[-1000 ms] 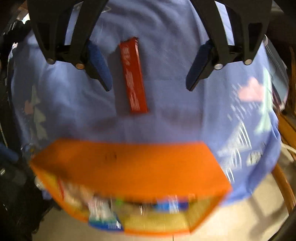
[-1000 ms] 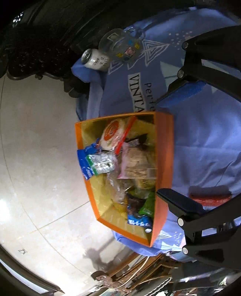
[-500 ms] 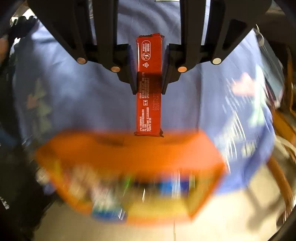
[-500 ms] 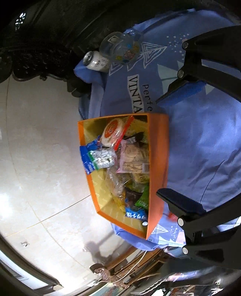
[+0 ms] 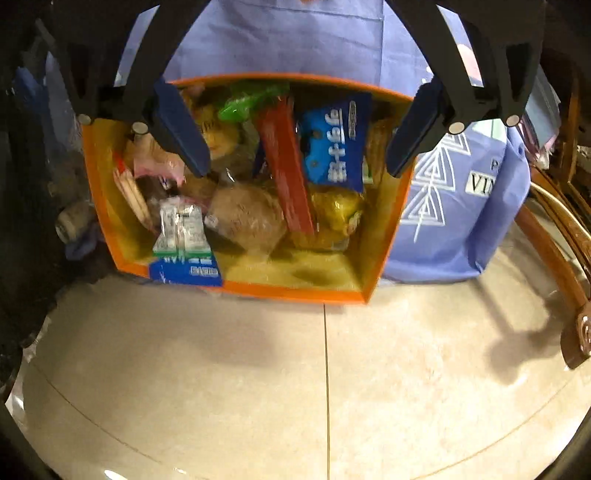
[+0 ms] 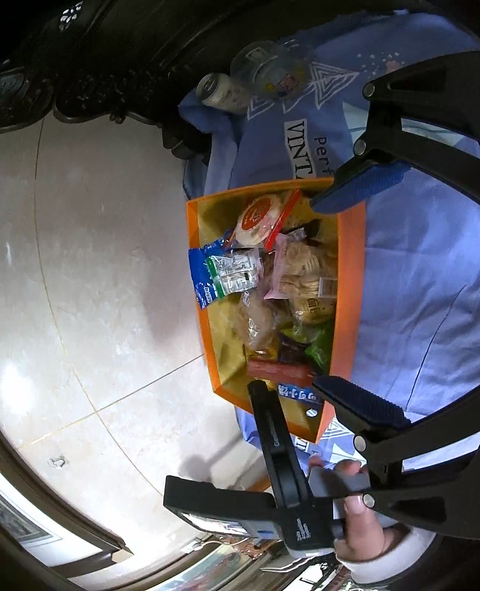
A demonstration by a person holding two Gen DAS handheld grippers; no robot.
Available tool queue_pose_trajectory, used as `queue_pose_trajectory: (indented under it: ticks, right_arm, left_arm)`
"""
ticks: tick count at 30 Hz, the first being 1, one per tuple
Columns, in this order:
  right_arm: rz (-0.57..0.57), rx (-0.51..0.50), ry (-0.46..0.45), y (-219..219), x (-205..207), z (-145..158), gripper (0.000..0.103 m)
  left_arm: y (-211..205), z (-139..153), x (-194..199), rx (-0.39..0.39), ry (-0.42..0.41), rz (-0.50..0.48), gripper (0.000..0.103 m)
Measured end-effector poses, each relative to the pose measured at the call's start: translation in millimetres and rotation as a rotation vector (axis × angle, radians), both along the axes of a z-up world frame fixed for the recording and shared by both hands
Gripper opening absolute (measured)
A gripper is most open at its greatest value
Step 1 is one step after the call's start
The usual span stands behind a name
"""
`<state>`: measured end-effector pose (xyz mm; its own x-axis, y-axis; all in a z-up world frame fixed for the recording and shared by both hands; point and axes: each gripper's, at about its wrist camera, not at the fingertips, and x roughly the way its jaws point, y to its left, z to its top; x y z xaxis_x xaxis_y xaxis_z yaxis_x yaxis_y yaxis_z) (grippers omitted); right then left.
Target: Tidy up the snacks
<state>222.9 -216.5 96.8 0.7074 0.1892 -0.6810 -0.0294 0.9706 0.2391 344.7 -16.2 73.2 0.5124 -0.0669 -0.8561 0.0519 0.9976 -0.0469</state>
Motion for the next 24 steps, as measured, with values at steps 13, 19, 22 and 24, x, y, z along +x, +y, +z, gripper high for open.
queue_pose_trajectory:
  ticks: [13,19,22,24]
  right_arm:
    - [-0.021,-0.025,0.071,-7.7,-32.9,-18.2,0.090]
    - [-0.008,-0.040,0.049,-1.3,-53.7,-8.4,0.090]
    - [0.008,-0.060,0.029,6.3,-63.7,0.2,0.090]
    - [0.017,-0.076,0.014,10.8,-70.0,6.1,0.090]
  left_arm:
    - [10.6,7.2,-75.8,0.008,-0.006,-0.019,0.099]
    - [13.8,22.7,-106.7,0.048,-0.030,-0.009,0.099]
    - [16.3,30.8,-121.5,0.047,-0.033,0.003,0.099]
    - [18.1,33.7,-128.5,0.052,-0.028,0.009,0.099]
